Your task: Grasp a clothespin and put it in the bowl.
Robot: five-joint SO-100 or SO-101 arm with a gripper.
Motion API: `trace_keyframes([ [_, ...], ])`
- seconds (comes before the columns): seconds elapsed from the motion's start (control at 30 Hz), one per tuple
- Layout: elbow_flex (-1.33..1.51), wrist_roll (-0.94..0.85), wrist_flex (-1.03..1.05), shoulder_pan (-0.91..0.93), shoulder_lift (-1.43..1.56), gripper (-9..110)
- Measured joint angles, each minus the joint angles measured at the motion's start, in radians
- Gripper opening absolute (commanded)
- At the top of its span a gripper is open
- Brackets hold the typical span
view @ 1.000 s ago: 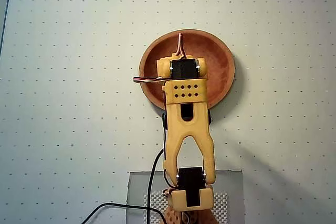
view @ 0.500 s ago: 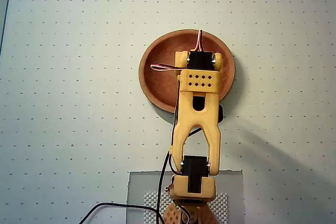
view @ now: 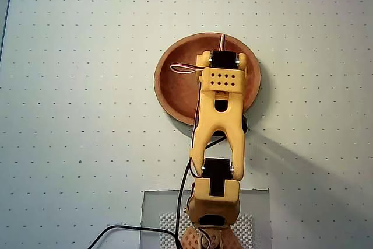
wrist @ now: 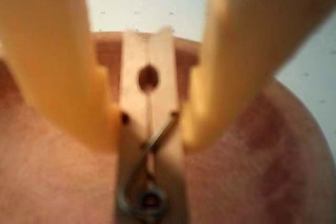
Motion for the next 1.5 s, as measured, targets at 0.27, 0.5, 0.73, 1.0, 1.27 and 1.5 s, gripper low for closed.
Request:
trace_keyframes([
  [0.27,-0.098,0.000,-0.008,-0.003,-0.077,-3],
  [0.5,-0.209,0.000,-0.006,-0.017,-0.118,-3],
  [0.73,-0.227,0.000,-0.006,-0.014,-0.170,-3],
  [1.0,-0.227,0.000,-0.006,-0.034,-0.222,5],
  [1.27,-0.227,0.000,-0.006,-0.038,-0.229,12],
  [1.5,-0.227,0.000,-0.006,-0.038,-0.229,12],
])
